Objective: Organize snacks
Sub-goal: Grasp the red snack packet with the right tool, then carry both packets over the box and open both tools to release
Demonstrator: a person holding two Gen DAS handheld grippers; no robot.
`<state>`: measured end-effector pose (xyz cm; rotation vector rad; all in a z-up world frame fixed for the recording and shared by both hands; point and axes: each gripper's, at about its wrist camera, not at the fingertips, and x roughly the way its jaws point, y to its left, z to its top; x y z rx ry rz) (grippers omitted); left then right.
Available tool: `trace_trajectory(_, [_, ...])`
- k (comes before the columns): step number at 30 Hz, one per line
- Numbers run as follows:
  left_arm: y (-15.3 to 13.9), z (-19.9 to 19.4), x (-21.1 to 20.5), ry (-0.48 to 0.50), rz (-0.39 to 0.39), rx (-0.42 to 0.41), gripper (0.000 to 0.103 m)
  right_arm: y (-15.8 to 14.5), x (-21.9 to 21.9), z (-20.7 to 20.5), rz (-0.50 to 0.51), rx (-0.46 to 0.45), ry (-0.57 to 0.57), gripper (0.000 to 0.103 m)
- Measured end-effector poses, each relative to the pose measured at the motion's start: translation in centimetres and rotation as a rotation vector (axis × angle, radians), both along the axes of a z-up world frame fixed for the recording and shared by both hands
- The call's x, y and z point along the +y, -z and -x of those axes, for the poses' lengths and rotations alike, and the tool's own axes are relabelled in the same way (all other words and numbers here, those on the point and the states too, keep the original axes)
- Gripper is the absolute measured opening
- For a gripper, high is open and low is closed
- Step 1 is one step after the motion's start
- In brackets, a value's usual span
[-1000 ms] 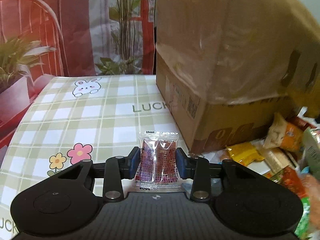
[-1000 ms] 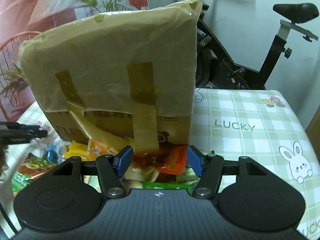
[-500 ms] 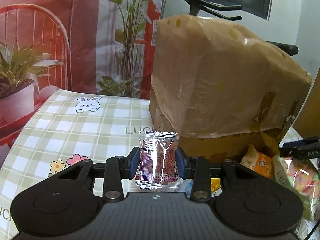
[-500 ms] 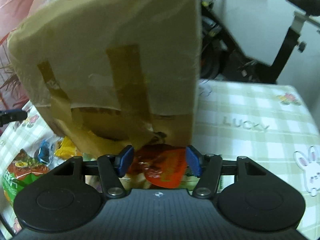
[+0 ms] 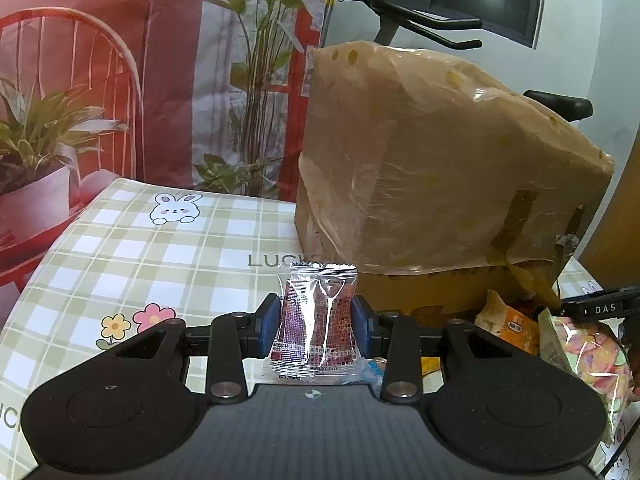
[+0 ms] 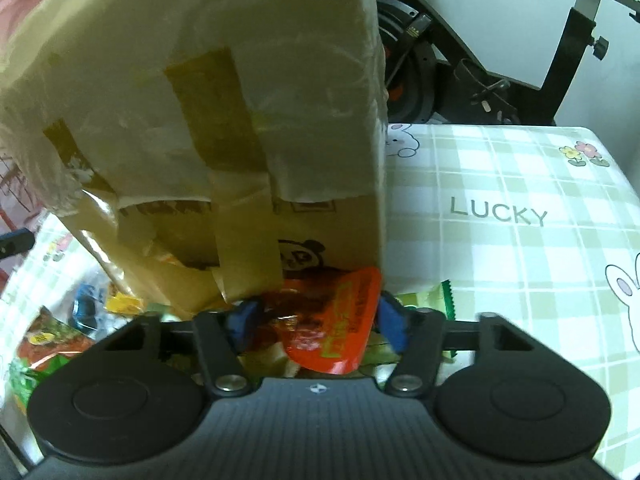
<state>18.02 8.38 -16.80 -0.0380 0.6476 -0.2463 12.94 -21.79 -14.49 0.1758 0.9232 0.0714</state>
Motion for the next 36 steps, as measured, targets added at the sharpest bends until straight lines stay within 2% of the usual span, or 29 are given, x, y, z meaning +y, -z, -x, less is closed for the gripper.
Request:
trace_trajectory(4, [-0.3, 0.3, -0.3, 0.008, -0.005, -0.007, 0.041, -1.0, 0.2, 1.1, 0.004, -0.038, 0.002, 0.026])
trace_trajectory(5, [-0.4, 0.4, -0.4, 0.010, -0.006, -0.010, 0.041, -1.3, 0.3, 1.4, 0.013, -0.048, 0.013, 0.001])
trace_trajectory(15, [-2.4, 2.5, -2.0, 0.040, -0.018, -0.051, 0.041, -5.0, -1.5, 5.1, -0.015, -0.152, 0.088, 0.001])
trace_trajectory(21, [-4.7, 4.5, -3.1, 0.058, -0.034, -0.120, 0.041, -8.5, -1.5, 8.0, 0.017, -0.273, 0.103, 0.001])
trace_trajectory(28, [-7.9, 5.7, -3.8, 0.046, -0.017, -0.192, 0.041, -13.5, -0.7, 10.1, 0.035, -0.442, 0.084, 0.001])
trace_trajectory(36, [-12.7, 4.9, -5.7, 0.055, -0.008, -0.302, 0.041, -18.7, 1.0, 9.1, 0.055, -0.592, 0.017, 0.001])
